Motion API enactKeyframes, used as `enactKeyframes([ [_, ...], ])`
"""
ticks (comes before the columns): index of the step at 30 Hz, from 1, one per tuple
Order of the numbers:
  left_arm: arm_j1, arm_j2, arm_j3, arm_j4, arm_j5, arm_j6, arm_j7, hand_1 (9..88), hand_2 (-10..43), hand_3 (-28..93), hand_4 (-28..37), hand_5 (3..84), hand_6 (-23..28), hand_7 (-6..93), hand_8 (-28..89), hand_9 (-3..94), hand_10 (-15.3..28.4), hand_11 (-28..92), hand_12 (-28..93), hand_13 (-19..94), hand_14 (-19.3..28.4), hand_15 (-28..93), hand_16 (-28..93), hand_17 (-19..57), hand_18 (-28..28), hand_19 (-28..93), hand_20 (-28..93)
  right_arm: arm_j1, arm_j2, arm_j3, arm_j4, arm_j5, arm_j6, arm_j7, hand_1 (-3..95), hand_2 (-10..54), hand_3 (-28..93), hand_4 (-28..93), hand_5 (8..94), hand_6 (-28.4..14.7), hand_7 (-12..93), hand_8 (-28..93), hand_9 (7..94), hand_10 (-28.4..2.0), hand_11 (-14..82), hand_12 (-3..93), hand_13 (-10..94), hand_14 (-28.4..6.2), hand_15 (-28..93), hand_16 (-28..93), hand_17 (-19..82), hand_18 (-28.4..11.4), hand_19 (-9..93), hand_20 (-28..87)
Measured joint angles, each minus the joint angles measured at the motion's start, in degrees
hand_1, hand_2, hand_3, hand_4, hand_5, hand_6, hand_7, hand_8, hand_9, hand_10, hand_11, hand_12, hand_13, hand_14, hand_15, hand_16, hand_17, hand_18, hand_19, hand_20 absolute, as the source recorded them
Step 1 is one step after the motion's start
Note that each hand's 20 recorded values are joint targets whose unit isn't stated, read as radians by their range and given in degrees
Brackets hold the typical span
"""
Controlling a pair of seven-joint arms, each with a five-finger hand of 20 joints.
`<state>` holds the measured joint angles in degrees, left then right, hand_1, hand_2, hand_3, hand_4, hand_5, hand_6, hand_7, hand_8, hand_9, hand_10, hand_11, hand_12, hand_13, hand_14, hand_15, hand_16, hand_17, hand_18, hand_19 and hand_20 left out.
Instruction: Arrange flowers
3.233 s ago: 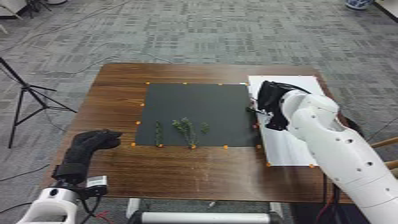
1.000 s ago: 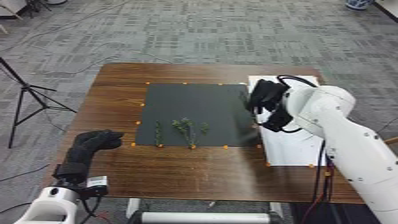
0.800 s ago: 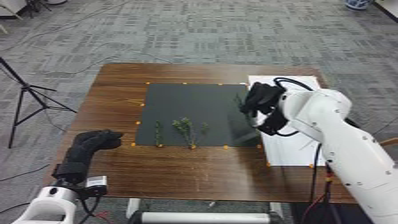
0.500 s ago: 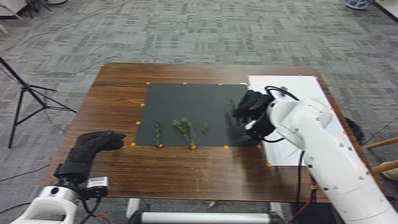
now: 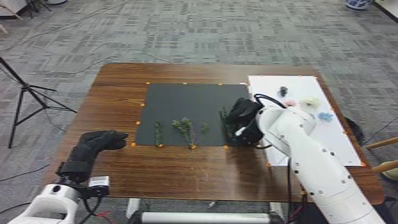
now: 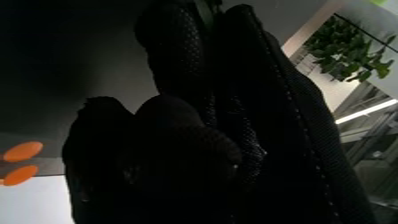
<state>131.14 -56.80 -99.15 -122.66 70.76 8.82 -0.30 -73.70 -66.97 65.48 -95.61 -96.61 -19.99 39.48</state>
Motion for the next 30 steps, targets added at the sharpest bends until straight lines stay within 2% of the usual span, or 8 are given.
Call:
enactKeyframes([
  [11, 0.0, -0.08, 0.07, -0.01, 0.21, -0.67, -0.50, 29.0, 10.0, 64, -25.9, 58.1, 2.1, 21.6, -8, 55.9, 15.1, 28, 19, 41, 19.6, 38, 2, 1.9, 16.1, 26, 26, -1.0, -1.2, 0.2, 0.0, -1.1, 1.3, -0.4, 63.2, -2.7, 45, -4, 83.3, -6.4, 18, 29, 93.7, -13.2, 32.8, 19.3, 94, -2.6, 63, 21, 76, -6.0, 93, 40],
  [15, -0.1, -0.14, 0.07, 0.00, 0.29, -1.03, -0.77, 28.8, 9.9, 64, -26.0, 57.9, 2.1, 21.7, -8, 55.6, 15.1, 29, 19, 41, 19.6, 37, 2, 1.8, 16.1, 26, 26, -0.9, -1.4, 0.3, 0.2, -1.3, 1.3, -0.5, 55.9, -6.7, 49, -3, 82.1, -6.2, 17, 28, 93.7, -12.6, 32.1, 19.8, 94, -2.6, 63, 21, 76, -6.0, 93, 40],
  [16, -0.1, -0.17, 0.07, 0.00, 0.29, -1.08, -0.85, 28.8, 9.9, 64, -26.0, 57.9, 2.1, 21.7, -8, 55.6, 15.1, 29, 19, 41, 19.6, 37, 2, 1.8, 16.1, 26, 26, -0.9, -1.5, 0.4, 0.2, -1.3, 1.2, -0.5, 50.7, -8.1, 53, -4, 81.3, -6.4, 18, 25, 93.7, -12.8, 31.5, 20.2, 94, -2.6, 63, 21, 76, -5.9, 93, 40],
  [18, -0.1, -0.22, 0.05, 0.00, 0.31, -1.15, -0.96, 28.7, 9.8, 64, -26.0, 57.9, 2.1, 21.7, -8, 55.5, 15.1, 29, 19, 41, 19.5, 37, 2, 1.8, 16.1, 26, 26, -0.9, -1.6, 0.7, 0.3, -1.2, 0.7, -0.5, 47.2, -8.7, 55, -5, 80.8, -6.7, 18, 21, 93.7, -13.0, 31.0, 20.2, 94, -2.6, 63, 21, 76, -5.9, 93, 40],
  [26, -0.1, -0.33, -0.05, 0.00, 0.39, -1.58, -1.33, 28.9, 9.7, 64, -25.7, 57.9, 2.1, 22.0, -8, 55.4, 15.1, 28, 18, 41, 19.5, 37, 2, 1.7, 16.0, 26, 26, -0.9, -1.6, 0.9, 0.4, -1.0, -0.1, -0.6, 45.0, -9.0, 57, -5, 80.7, -6.8, 19, 18, 93.7, -13.2, 30.5, 20.2, 94, -2.7, 63, 21, 76, -6.0, 93, 41],
  [29, -0.1, -0.34, -0.11, 0.00, 0.42, -1.90, -1.44, 29.0, 9.6, 64, -25.6, 58.0, 2.2, 21.9, -8, 55.4, 15.2, 28, 19, 41, 19.5, 37, 2, 1.6, 16.0, 26, 26, -0.8, -1.6, 1.0, 0.5, -0.8, -0.6, -0.6, 43.0, -9.4, 58, -5, 80.7, -6.8, 20, 11, 93.7, -13.2, 30.3, 20.6, 94, -2.8, 63, 21, 76, -6.0, 93, 42],
  [30, -0.1, -0.36, -0.15, 0.00, 0.43, -1.97, -1.46, 28.9, 9.6, 64, -25.5, 58.0, 2.2, 21.9, -8, 55.4, 15.1, 28, 18, 41, 19.5, 37, 2, 1.6, 16.0, 26, 26, -0.8, -1.6, 1.1, 0.5, -0.7, -0.7, -0.6, 40.7, -9.5, 59, -5, 80.8, -7.0, 22, 1, 93.7, -13.2, 30.1, 20.6, 94, -2.8, 63, 22, 76, -6.0, 93, 42],
])
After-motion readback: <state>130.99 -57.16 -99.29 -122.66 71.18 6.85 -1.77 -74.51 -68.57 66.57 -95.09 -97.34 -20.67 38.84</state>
